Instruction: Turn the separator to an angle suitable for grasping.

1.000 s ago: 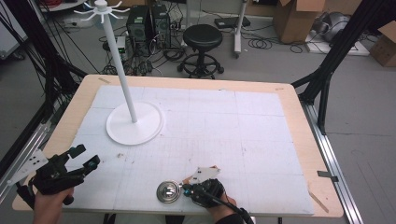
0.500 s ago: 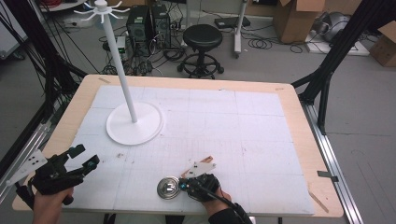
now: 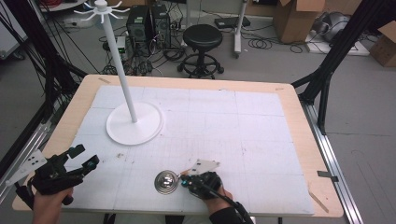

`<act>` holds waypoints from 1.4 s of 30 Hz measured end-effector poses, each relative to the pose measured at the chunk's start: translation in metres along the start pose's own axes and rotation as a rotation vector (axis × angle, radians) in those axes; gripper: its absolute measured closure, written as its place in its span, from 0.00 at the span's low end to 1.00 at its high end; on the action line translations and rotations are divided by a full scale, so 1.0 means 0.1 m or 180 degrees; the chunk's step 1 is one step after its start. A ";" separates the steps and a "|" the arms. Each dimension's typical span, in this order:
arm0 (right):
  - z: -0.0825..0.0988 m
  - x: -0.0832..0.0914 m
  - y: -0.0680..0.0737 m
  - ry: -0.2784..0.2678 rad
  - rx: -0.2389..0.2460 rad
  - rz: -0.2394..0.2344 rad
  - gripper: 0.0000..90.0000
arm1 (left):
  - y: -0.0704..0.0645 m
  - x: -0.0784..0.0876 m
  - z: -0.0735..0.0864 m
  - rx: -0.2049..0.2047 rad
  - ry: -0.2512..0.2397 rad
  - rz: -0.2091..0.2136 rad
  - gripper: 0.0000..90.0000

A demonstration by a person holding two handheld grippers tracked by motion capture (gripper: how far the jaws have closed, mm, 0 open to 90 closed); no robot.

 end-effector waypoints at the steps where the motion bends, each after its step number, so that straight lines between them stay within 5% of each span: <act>1: 0.02 0.09 -0.07 -0.0056 -0.0056 0.0095 1.00 | 0.00 0.00 0.00 0.0003 -0.0001 0.0001 0.23; 4: 0.13 0.36 -0.34 -0.0164 -0.0280 0.0494 1.00 | -0.01 -0.01 0.00 -0.0008 0.0010 0.0002 0.23; 7: 0.28 0.48 -0.60 -0.0047 -0.0433 0.0900 1.00 | -0.02 -0.02 0.01 -0.0020 0.0020 0.0004 0.23; 10: 0.40 0.43 -0.74 0.0068 -0.0543 0.1011 1.00 | -0.01 -0.02 0.01 -0.0011 0.0017 0.0003 0.23; 15: 0.38 0.25 -0.68 0.0174 -0.0486 0.0847 1.00 | 0.00 -0.01 0.00 -0.0005 0.0014 -0.0004 0.23; 25: 0.20 0.05 -0.40 0.0089 -0.0306 0.0453 1.00 | -0.01 -0.02 0.01 -0.0018 0.0032 0.0008 0.23; 30: 0.18 0.26 -0.46 -0.0089 -0.0370 0.0504 0.98 | -0.03 -0.04 0.03 -0.0035 0.0089 0.0067 0.26; 35: 0.28 0.72 -0.61 -0.0364 -0.0553 0.0721 0.77 | -0.06 -0.07 0.03 -0.0067 0.0125 0.0100 0.26; 39: 0.45 1.12 -0.71 -0.0573 -0.0710 0.1095 0.42 | -0.13 -0.12 0.00 -0.0106 0.0186 0.0184 0.22; 42: 0.58 1.34 -0.75 -0.0670 -0.0736 0.1322 0.25 | -0.22 -0.16 0.00 -0.0178 0.0224 0.0258 0.21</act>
Point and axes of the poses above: each handheld gripper's, and its own axes: x roughly backward along the jaws, z roughly out of its underside, y roughly to its left, the point moved 2 cm from there along -x, roughly forward along the jaws, and after that the axes turned 9 degrees about x, right-handed, at the moved point
